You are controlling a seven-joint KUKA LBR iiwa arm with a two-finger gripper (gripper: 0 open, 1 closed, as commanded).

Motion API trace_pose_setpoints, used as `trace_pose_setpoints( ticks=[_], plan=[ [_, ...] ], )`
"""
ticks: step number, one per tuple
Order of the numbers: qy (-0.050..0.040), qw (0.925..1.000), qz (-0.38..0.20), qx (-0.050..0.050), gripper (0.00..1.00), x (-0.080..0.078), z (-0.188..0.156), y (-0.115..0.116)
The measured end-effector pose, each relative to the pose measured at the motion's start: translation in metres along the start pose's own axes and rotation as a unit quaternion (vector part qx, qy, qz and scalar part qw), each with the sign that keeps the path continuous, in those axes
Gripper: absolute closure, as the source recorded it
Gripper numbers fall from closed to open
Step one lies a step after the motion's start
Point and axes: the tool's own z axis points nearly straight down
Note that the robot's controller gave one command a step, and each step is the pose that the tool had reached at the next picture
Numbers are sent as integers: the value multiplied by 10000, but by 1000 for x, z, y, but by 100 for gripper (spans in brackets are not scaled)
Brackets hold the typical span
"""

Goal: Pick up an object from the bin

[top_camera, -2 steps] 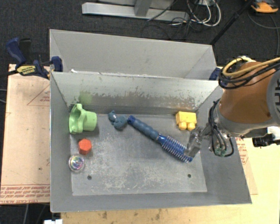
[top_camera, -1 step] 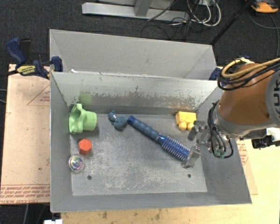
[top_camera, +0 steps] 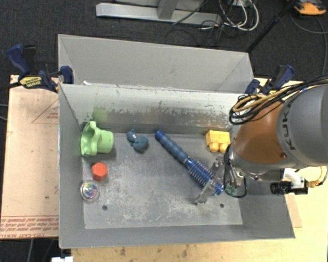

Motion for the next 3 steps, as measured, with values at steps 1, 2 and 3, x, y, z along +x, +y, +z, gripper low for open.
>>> trace_pose_setpoints(
  ticks=[1, 2, 3],
  plan=[
    [-4, 10000, -8, -2, 100, 0, -2, 0],
    [-33, 9999, 162, -17, 100, 1, -108, 0],
    [-30, 9999, 143, -13, 100, 4, -162, -6]
  ],
)
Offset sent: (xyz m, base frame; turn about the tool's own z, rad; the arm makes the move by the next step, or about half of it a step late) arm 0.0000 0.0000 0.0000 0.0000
